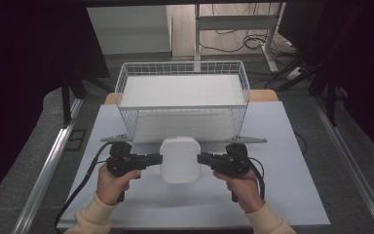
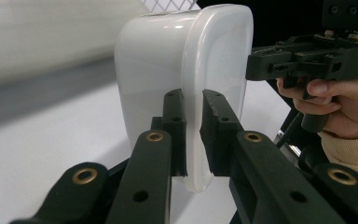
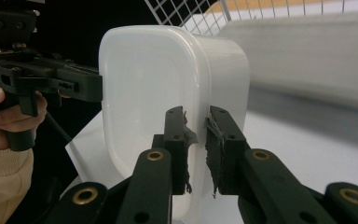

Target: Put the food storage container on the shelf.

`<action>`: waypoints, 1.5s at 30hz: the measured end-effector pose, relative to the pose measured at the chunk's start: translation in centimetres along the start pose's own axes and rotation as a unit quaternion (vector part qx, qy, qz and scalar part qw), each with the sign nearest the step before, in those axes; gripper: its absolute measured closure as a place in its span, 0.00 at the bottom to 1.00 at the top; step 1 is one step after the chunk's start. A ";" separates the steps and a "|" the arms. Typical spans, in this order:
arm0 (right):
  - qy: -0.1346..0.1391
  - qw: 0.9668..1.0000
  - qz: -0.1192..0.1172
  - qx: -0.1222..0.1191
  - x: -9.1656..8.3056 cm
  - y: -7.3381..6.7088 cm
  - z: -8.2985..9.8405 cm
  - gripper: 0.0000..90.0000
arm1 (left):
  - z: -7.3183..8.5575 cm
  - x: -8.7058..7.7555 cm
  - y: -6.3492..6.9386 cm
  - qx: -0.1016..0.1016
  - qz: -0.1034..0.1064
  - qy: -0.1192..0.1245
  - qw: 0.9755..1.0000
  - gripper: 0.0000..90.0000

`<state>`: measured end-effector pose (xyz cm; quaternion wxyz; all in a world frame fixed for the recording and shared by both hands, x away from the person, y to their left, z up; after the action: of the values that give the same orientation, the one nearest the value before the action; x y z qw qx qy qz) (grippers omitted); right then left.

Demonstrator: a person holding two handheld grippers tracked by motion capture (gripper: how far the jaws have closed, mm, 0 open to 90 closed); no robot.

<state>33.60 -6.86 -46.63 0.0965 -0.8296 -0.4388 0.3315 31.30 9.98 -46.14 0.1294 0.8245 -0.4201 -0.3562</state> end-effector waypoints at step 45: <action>0.052 0.997 0.004 -0.048 -2.2 -2.1 -12.8 0.87 | -12.5 -4.1 1.6 0.055 -0.017 0.045 0.997 0.90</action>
<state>39.48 -5.62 -34.91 0.0779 -0.8510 -0.4457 0.2665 37.40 11.15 -34.46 0.0965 0.8526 -0.4188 -0.2973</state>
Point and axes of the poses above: each handheld gripper's, and its own axes: x roughly forward along the jaws, z roughly out of its underside, y roughly to its right, the point moved 10 cm from there along x, roughly forward along the jaws, and after that the axes turned 1 degree about -y, right-handed, at the moved point
